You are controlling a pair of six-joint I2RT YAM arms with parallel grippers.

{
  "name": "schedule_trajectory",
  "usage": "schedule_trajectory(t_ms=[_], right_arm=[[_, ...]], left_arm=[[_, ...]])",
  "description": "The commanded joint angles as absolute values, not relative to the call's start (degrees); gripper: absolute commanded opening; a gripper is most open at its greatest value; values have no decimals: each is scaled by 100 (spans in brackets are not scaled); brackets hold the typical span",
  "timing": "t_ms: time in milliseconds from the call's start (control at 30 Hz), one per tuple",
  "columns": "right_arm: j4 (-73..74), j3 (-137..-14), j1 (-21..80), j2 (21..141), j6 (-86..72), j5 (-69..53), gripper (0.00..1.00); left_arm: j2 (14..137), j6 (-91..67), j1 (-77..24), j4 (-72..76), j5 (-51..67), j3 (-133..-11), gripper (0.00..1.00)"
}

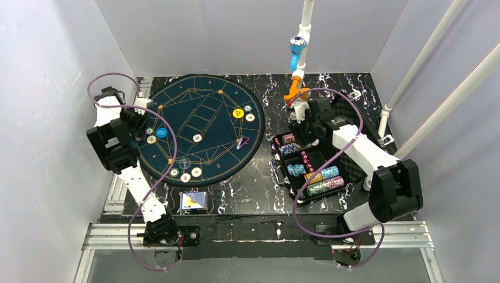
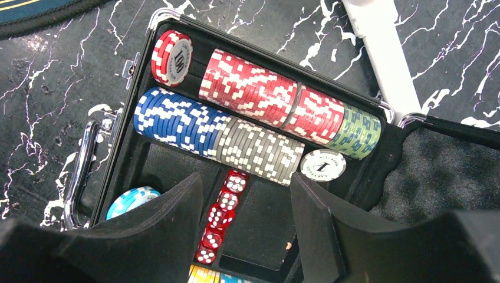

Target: Distribute texas hold em gaming equipment

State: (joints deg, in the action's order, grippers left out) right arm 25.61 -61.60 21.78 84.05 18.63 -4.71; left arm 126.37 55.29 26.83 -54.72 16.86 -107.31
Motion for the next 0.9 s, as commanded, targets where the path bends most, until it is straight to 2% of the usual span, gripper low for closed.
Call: schedule_trajectory(t_ms=[0,100,267,400,667,867], right_arm=[[2426,-6289,2197,8375,1898,-549,65],[2426,-6289,2195,8384,1898,-545,65],[2426,-6284,2197,8387,1896,-545,65],[2426,-6289,2204,8392,1891,-549,65],[2426,-6293,2214,8394,1900,-554,66],[2426,-6284,2214,8385,1898,-558,66]], left_arm=[[12706,5485,2678,-5537,1690,-10865,34],[12716,5482,2673,-5537,1713,-10872,37],[12694,5496,2672,-5596,1722,-10919,54],[12601,5431,2651,-5733,1894,-11081,61],[11826,5677,2109,-5933,2564,-10630,65],[11450,5665,1254,-5875,2634,-10163,69]])
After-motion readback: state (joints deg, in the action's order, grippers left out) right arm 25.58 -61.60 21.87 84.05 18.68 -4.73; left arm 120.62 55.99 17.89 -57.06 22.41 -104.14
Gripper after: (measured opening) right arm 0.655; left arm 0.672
